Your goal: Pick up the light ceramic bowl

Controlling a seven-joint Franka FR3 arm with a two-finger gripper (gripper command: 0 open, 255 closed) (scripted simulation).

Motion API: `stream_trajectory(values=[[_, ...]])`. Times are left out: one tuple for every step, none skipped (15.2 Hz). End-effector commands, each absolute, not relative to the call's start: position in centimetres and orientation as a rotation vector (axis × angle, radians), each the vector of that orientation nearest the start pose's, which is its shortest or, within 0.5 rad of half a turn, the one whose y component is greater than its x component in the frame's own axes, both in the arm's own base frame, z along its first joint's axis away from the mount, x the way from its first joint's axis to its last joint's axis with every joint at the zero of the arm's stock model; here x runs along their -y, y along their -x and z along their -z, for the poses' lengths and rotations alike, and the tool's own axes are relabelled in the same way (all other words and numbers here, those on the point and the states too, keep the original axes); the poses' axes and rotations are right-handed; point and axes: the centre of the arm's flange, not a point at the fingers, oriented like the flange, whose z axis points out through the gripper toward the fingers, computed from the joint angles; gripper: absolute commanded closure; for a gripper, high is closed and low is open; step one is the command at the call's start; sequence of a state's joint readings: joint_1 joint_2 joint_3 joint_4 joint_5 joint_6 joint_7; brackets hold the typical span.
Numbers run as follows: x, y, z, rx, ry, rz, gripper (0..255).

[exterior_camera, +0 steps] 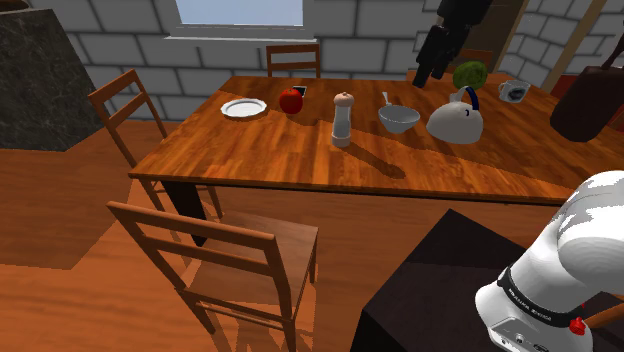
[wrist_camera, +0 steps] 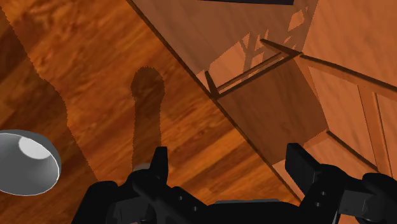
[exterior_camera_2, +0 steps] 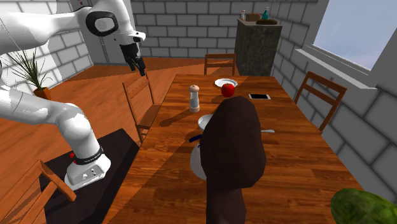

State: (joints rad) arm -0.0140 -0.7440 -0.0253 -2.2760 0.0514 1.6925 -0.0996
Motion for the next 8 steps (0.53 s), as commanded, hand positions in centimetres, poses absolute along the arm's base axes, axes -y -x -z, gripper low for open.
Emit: stream_trajectory(values=[[1.1,-33.1,-62.7,0.098,3.072,0.253,0],[2.2,-33.8,-62.3,0.090,3.070,0.251,0],[3.3,-34.4,-61.8,0.083,3.068,0.248,0],[4.4,-35.1,-61.4,0.076,3.066,0.246,0],[5.5,-35.7,-61.0,0.069,3.064,0.244,0],[6.6,-36.4,-60.5,0.062,3.062,0.241,0],[7.7,-37.0,-60.0,0.055,3.060,0.239,0],[8.8,-37.6,-59.6,0.048,3.058,0.236,0]])
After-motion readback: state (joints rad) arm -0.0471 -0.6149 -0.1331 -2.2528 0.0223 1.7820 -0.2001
